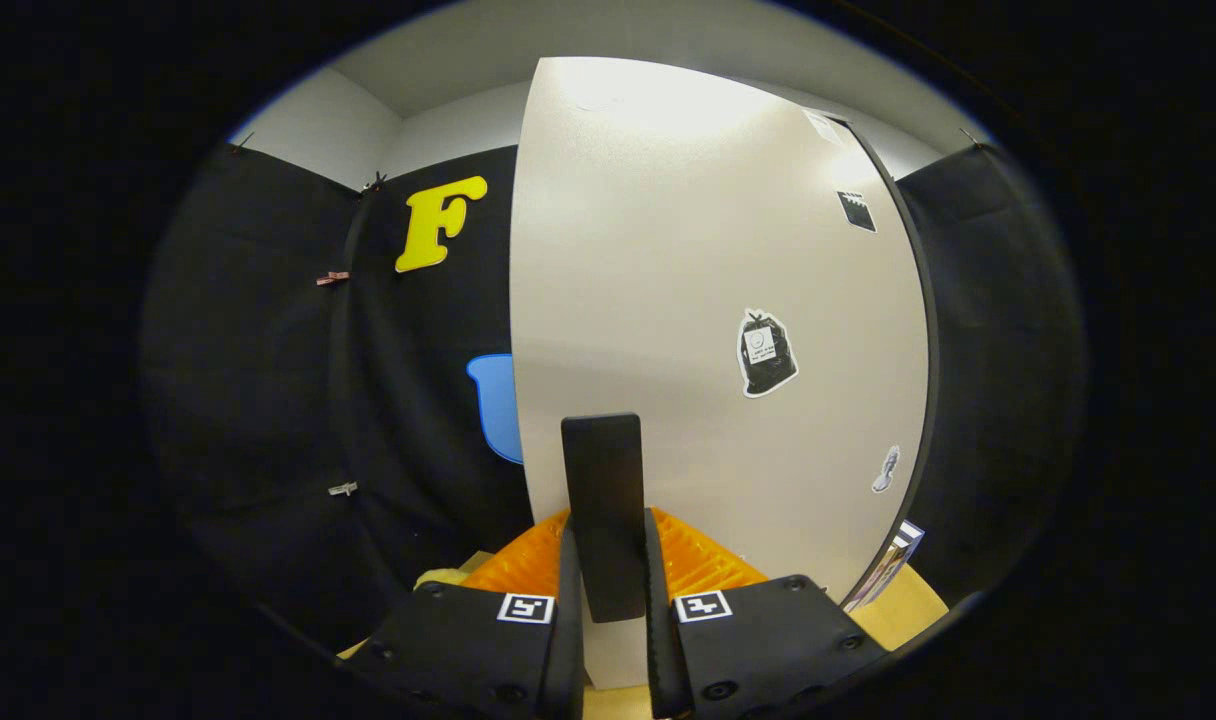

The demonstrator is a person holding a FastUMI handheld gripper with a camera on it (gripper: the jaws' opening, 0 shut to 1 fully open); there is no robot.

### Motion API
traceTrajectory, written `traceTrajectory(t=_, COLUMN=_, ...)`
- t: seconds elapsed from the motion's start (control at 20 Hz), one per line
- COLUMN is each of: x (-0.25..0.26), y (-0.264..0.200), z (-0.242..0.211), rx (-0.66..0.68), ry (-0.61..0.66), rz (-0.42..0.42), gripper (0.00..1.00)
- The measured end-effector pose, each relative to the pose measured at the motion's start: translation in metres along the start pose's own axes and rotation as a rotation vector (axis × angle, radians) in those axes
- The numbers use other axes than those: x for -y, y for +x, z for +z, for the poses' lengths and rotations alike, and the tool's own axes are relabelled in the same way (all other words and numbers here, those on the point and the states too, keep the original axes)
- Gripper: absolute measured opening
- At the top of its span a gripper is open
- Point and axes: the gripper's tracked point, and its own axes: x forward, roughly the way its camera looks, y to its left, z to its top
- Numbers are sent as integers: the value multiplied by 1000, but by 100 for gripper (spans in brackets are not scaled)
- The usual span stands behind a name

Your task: Open the shoe cabinet door, grab the shoes and put them into the shoe cabinet, then close the shoe cabinet door.

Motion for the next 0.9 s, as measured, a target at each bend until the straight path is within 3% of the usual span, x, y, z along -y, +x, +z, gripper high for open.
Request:
traceTrajectory(t=0.5, x=29, y=-68, z=3, rx=-22, ry=9, rz=97, gripper=29)
traceTrajectory(t=0.9, x=67, y=-112, z=6, rx=-27, ry=14, rz=99, gripper=29)
